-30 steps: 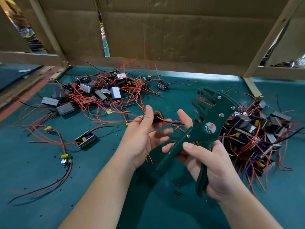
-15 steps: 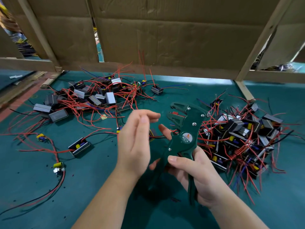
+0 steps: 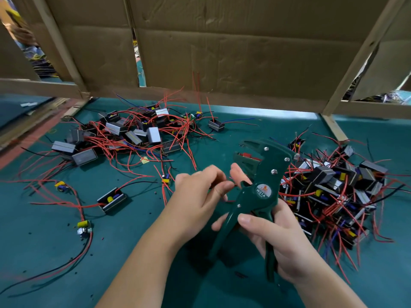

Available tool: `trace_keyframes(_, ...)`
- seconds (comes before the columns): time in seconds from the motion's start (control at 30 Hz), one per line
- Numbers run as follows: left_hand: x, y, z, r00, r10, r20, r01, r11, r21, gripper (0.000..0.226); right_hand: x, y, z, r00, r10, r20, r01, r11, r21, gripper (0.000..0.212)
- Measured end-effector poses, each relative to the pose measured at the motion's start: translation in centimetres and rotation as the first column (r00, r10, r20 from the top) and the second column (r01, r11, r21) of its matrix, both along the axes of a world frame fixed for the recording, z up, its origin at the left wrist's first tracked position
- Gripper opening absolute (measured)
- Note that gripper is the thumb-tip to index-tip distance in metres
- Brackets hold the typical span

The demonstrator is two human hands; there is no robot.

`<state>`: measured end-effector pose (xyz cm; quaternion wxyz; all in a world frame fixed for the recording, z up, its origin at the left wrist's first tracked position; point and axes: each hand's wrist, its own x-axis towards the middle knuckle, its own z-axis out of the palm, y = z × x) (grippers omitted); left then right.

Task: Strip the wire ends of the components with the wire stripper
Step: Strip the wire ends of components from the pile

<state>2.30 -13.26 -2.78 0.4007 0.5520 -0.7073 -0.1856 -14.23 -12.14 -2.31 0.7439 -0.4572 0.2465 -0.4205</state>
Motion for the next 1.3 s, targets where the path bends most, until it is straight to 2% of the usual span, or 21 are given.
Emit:
trace_keyframes(0.07,0.1,0.0,0.1,1.000,0.009,-0.015,-0.009,1.000,0.014,0.022,-0.2,-0.5,0.1,0.997,-0.052,0.061,0.049,0.998,0.039,0.064)
trace_keyframes(0.2,0.3,0.0,0.5,0.958,0.079,-0.277,-0.078,0.997,0.014,0.027,-1.1,-1.5,0.6,0.982,-0.173,0.073,0.166,0.982,0.088,0.049)
trace_keyframes(0.3,0.3,0.1,1.1,0.888,0.084,-0.453,-0.074,0.996,0.039,0.026,-1.8,-1.8,0.6,0.985,-0.170,0.036,0.165,0.979,0.124,0.046)
trace_keyframes(0.4,0.6,0.1,1.5,0.836,0.051,-0.546,-0.038,0.999,0.036,0.024,-1.5,-1.4,0.5,0.992,-0.122,0.044,0.113,0.980,0.165,0.040)
trace_keyframes(0.5,0.5,0.2,1.5,0.846,0.039,-0.532,-0.036,0.999,0.017,0.020,-0.7,-0.9,0.5,0.987,-0.056,0.151,0.026,0.980,0.196,0.032)
trace_keyframes(0.6,0.1,0.1,1.0,0.882,0.048,-0.469,-0.037,0.999,0.033,0.020,-0.3,-0.5,0.5,0.974,-0.015,0.226,-0.011,0.993,0.114,0.044)
trace_keyframes(0.73,-0.1,0.2,0.3,0.931,0.041,-0.364,-0.022,0.998,0.055,0.026,0.0,-0.2,0.4,0.973,0.046,0.228,-0.059,0.997,0.053,0.062)
trace_keyframes(0.87,-0.2,0.2,0.0,0.948,0.072,-0.309,-0.068,0.997,0.025,0.025,-0.1,-0.2,0.2,0.987,0.005,0.159,-0.019,0.996,0.088,0.055)
trace_keyframes(0.97,-0.4,0.1,0.0,0.917,0.112,-0.383,-0.107,0.994,0.034,0.024,-0.2,-0.3,0.0,0.992,-0.024,0.122,0.012,0.996,0.091,0.051)
trace_keyframes(1.13,0.2,-0.2,0.6,0.804,0.165,-0.571,-0.148,0.986,0.076,0.020,-0.6,-0.3,0.3,0.991,0.005,0.132,-0.010,0.999,0.035,0.052)
trace_keyframes(1.23,0.9,-0.3,1.0,0.747,0.127,-0.653,-0.110,0.992,0.067,0.019,-1.1,-0.9,0.6,0.994,-0.080,0.071,0.070,0.988,0.136,0.045)
trace_keyframes(1.3,1.1,-0.2,1.3,0.738,0.083,-0.669,-0.049,0.996,0.070,0.016,-1.4,-1.1,0.7,0.999,-0.053,0.002,0.052,0.976,0.213,0.044)
